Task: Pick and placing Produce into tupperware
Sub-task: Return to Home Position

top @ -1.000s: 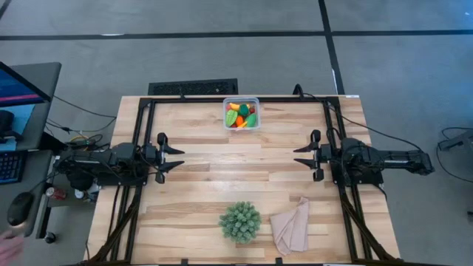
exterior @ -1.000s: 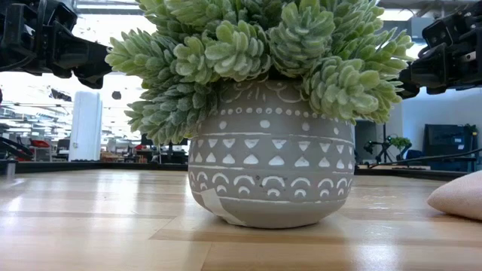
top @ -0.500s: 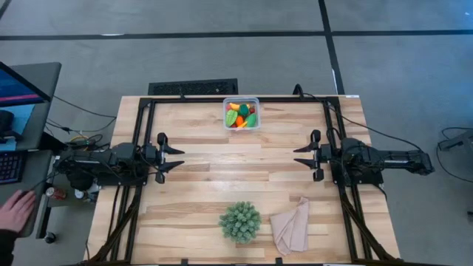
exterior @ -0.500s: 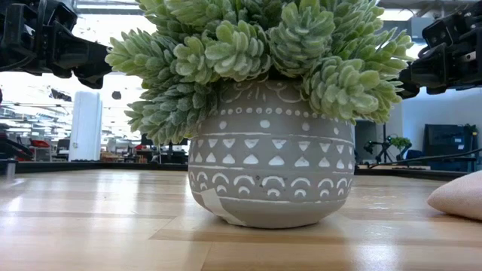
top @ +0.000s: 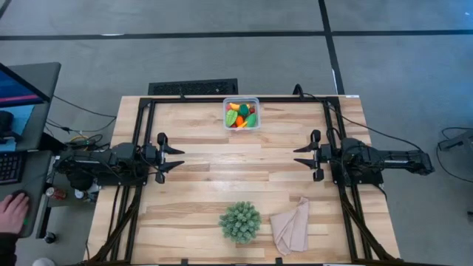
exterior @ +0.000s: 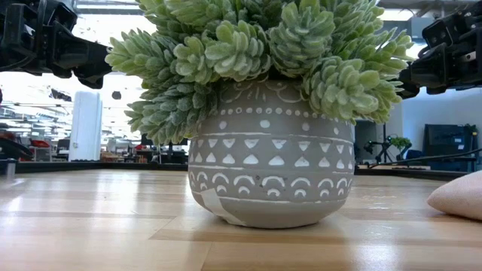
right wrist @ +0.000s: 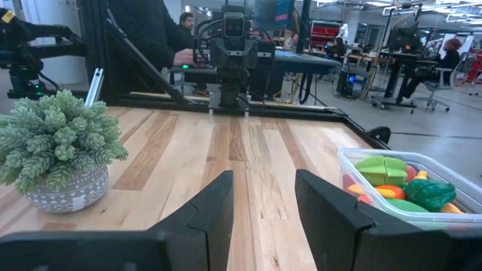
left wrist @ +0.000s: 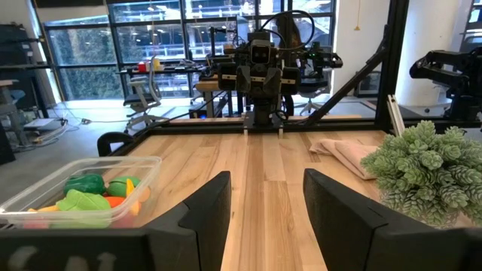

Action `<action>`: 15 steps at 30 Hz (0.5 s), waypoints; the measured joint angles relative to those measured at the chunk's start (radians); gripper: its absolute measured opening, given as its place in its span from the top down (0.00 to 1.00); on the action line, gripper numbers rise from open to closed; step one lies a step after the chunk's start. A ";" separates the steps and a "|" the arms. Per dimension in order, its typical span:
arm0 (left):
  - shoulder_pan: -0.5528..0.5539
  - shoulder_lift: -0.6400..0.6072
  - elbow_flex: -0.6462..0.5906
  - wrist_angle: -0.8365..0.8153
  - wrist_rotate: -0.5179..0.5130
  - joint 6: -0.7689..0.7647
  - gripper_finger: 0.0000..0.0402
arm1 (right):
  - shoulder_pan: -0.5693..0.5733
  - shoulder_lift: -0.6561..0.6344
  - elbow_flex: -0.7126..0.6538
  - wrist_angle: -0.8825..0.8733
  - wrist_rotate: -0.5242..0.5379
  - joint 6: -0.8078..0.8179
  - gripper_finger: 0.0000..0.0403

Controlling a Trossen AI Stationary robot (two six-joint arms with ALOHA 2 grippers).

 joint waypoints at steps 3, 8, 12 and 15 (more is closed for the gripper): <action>0.000 0.000 0.000 0.000 0.000 0.000 0.60 | 0.000 0.000 0.000 0.000 0.000 0.000 0.67; 0.000 0.000 0.000 0.000 0.000 0.000 0.60 | 0.000 0.000 0.000 0.000 0.000 0.000 0.66; 0.000 0.000 0.000 0.000 0.000 0.000 0.60 | 0.000 0.000 0.000 0.000 0.000 0.000 0.66; 0.000 0.000 0.000 0.000 0.000 0.000 0.60 | 0.000 0.000 0.000 0.000 0.000 0.000 0.66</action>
